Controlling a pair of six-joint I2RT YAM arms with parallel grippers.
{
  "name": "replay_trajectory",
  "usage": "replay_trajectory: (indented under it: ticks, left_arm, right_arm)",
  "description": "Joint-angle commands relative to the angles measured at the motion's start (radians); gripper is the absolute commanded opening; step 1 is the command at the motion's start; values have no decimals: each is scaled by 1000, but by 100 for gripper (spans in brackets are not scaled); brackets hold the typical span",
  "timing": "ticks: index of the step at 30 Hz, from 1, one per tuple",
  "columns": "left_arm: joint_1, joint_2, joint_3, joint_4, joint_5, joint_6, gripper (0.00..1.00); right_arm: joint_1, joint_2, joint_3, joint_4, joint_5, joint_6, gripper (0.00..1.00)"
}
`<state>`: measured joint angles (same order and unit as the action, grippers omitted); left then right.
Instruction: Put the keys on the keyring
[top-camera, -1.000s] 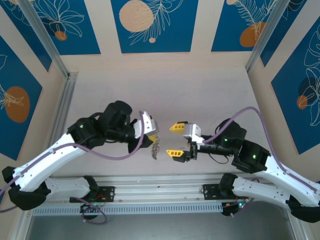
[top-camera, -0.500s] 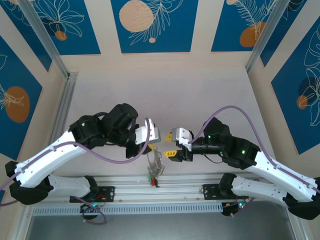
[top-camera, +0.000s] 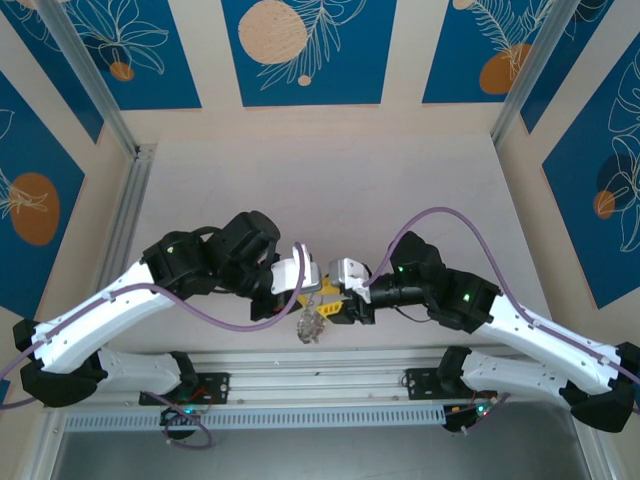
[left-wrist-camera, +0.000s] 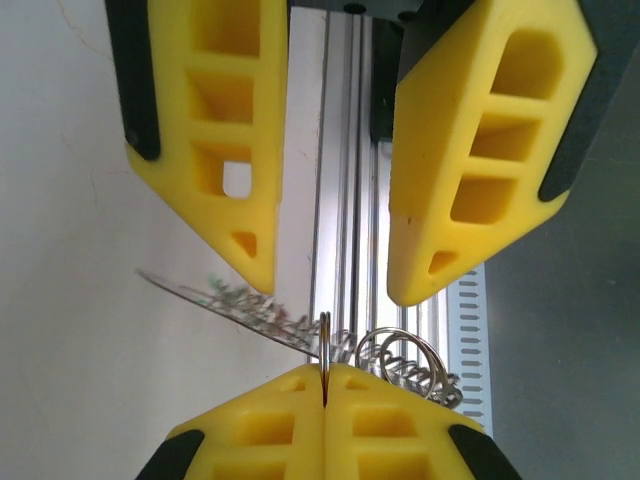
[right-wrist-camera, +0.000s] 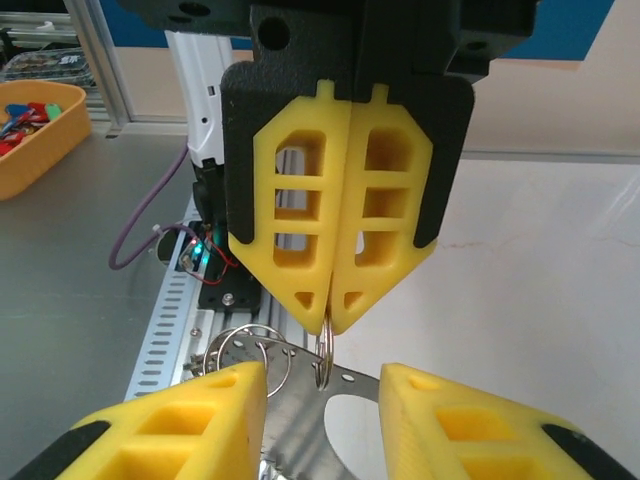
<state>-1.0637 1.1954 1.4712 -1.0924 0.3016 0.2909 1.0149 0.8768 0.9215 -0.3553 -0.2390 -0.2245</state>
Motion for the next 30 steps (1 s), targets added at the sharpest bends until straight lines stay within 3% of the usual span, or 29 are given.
replay_trajectory:
  ticks: [1, 17, 23, 30]
  left_arm:
    - [-15, 2, 20, 27, 10, 13, 0]
    - [-29, 9, 38, 19, -5, 18, 0]
    - [-38, 6, 36, 17, -17, 15, 0]
    - [-45, 6, 43, 15, -23, 15, 0]
  right_arm:
    - [1, 12, -15, 42, -48, 22, 34]
    - [3, 64, -25, 61, -47, 11, 21]
    - [2, 63, -28, 58, -40, 8, 30]
    - [2, 70, -27, 59, -46, 6, 31]
